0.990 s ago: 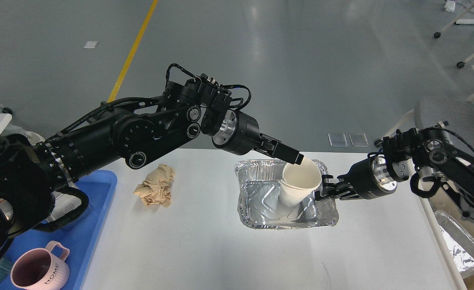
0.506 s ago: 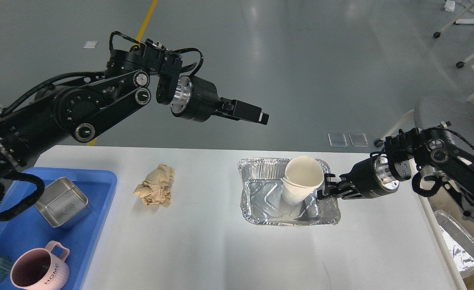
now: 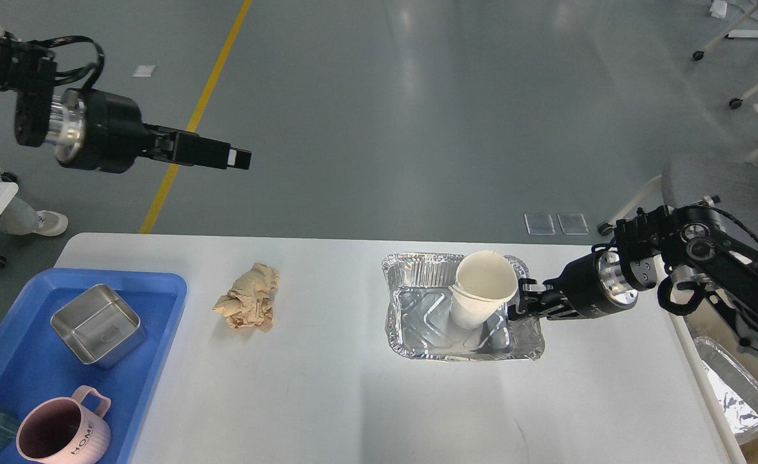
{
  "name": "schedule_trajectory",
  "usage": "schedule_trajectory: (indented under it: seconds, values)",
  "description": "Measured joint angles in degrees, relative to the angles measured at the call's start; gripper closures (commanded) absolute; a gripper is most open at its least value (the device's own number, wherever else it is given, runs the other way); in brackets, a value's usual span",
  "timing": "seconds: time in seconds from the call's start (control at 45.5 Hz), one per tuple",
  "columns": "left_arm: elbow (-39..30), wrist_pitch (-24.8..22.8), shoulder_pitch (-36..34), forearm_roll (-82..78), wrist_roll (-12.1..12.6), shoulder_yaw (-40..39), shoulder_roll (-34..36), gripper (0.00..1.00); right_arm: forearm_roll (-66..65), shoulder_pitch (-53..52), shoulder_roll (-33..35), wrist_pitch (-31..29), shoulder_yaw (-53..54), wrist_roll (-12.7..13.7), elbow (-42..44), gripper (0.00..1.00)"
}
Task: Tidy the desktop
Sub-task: 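Lower the left gripper to the crumpled tan napkin and grasp it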
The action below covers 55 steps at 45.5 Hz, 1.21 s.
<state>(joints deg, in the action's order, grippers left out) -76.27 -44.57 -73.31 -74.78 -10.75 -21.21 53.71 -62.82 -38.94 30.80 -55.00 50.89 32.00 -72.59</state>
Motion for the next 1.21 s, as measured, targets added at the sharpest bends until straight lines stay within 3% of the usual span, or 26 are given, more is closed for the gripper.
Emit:
schedule_trajectory:
  seconds: [0.33, 0.704, 1.056, 1.21]
  values:
    - [-3.9, 0.0, 0.1, 3.5, -0.2, -1.3, 19.5, 0.04, -0.2, 0.3, -0.2, 0.0, 0.3, 0.0, 0.4, 1.0]
    - [-4.7, -0.1, -0.2, 3.6, -0.8, -1.0, 31.6, 0.04, -0.2, 0.4, -0.4, 0.0, 0.3, -0.1, 0.7, 1.0]
    - [-5.1, 1.3, 0.3, 3.6, -0.9, 1.7, 31.6, 0.04, -0.2, 0.6, -0.4, 0.0, 0.3, -0.1, 0.7, 1.0]
    - [-4.6, 9.2, 1.7, 3.6, -0.8, 10.0, 26.6, 0.04, -0.3, 0.6, -0.5, 0.0, 0.3, -0.1, 0.9, 1.0]
